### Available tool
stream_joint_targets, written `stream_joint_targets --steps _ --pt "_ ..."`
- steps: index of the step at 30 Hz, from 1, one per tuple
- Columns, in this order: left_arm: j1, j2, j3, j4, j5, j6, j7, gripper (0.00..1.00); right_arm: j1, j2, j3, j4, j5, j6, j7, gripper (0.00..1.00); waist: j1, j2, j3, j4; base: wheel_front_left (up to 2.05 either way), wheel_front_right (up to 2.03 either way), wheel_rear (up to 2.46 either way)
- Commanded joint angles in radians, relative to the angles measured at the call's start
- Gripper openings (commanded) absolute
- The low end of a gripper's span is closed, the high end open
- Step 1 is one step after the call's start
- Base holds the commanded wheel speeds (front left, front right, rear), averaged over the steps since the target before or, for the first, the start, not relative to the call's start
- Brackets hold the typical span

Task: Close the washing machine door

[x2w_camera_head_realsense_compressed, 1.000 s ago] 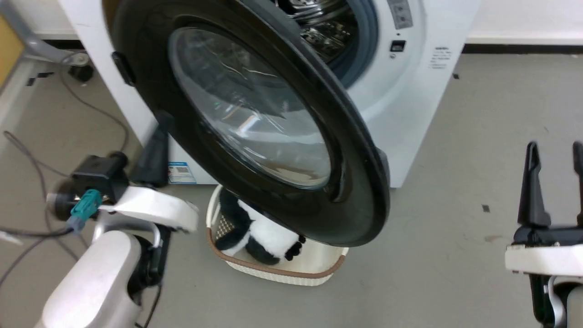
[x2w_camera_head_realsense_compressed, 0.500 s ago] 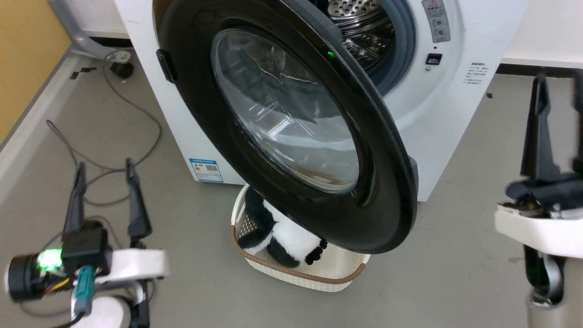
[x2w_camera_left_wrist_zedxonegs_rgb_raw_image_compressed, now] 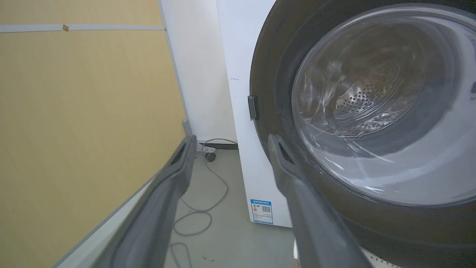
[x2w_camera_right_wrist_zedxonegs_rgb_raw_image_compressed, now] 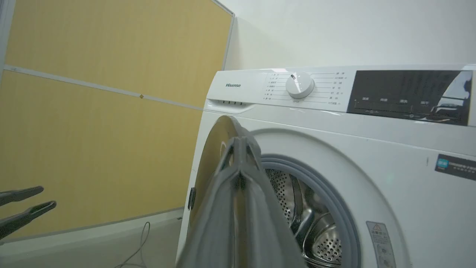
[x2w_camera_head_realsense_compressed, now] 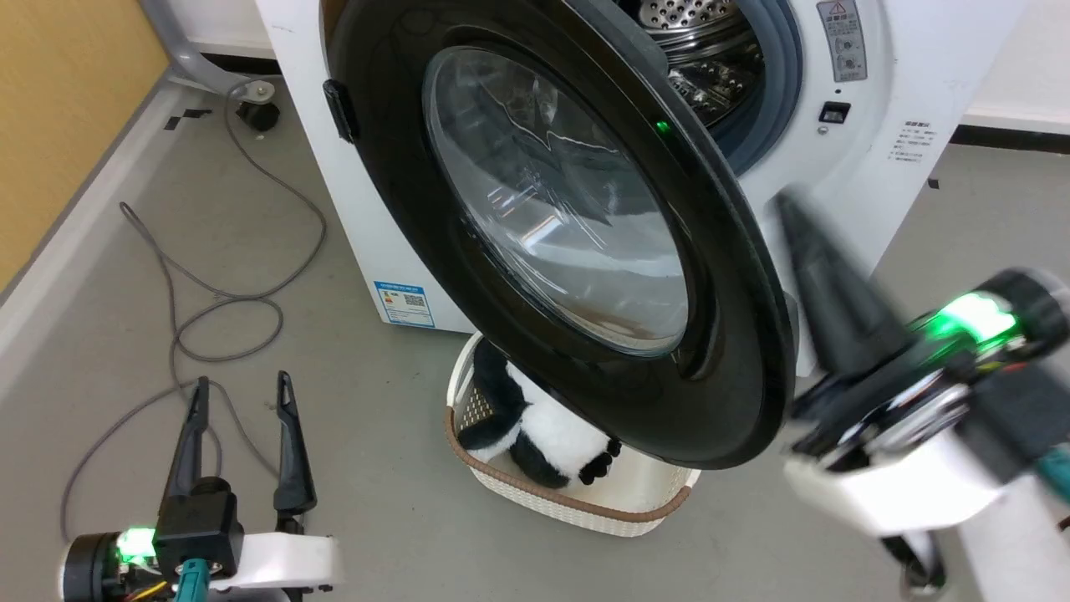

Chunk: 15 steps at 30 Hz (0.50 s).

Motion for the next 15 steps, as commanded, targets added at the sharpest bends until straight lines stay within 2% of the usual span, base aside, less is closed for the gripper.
stream_joint_targets --steps 1,8,15 --pt "0.01 -0.007 0.004 0.003 0.006 -0.004 -0.004 1.0 0.015 -0.011 0.01 0.009 0.007 0.001 -0.004 0.0 0.0 0.0 -0.001 0.001 0.0 0.0 0.0" --pt "0.02 -0.043 0.035 0.021 0.047 -0.037 -0.004 1.0 0.081 -0.086 0.131 0.119 -0.004 0.001 -0.004 0.0 0.0 0.0 0.0 -0.006 0.0 0.0 0.0" --pt "0.013 -0.077 0.059 0.028 0.077 -0.061 -0.004 1.0 0.107 -0.125 0.123 0.239 -0.008 0.001 -0.004 0.0 0.0 0.0 0.018 -0.017 0.0 0.0 0.0"
